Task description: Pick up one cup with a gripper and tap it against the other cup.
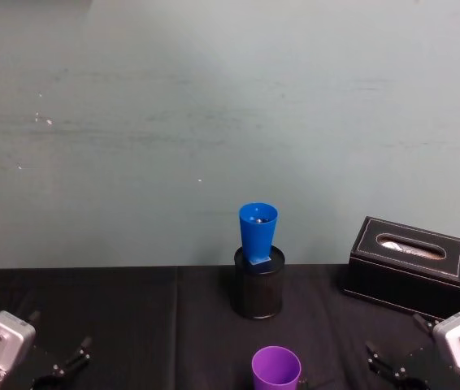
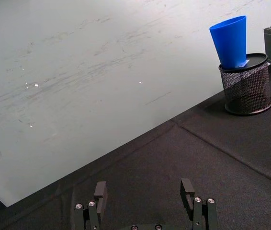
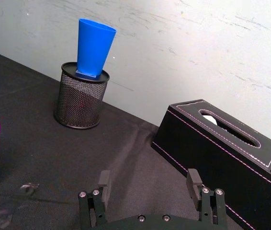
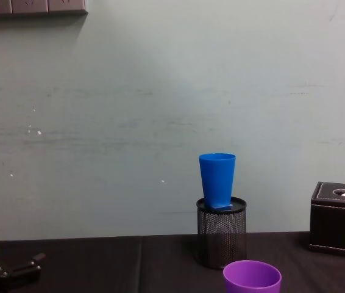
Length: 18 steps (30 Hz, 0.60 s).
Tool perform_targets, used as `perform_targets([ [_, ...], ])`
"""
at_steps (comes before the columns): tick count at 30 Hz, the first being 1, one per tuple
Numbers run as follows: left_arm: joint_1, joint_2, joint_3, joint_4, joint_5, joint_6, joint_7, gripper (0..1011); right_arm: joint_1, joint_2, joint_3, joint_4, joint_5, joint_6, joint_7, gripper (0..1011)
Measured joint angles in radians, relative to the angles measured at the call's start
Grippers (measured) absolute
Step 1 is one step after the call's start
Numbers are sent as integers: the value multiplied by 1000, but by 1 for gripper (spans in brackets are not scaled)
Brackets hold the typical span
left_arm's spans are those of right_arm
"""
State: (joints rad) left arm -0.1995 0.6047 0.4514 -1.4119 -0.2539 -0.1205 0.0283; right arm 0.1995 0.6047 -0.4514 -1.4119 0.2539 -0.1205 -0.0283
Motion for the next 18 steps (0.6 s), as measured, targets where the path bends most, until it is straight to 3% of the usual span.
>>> perform_targets([
  [18, 0, 0, 0, 0, 0, 0, 0, 1004, 0, 0, 0, 0, 0, 0, 0, 1002],
])
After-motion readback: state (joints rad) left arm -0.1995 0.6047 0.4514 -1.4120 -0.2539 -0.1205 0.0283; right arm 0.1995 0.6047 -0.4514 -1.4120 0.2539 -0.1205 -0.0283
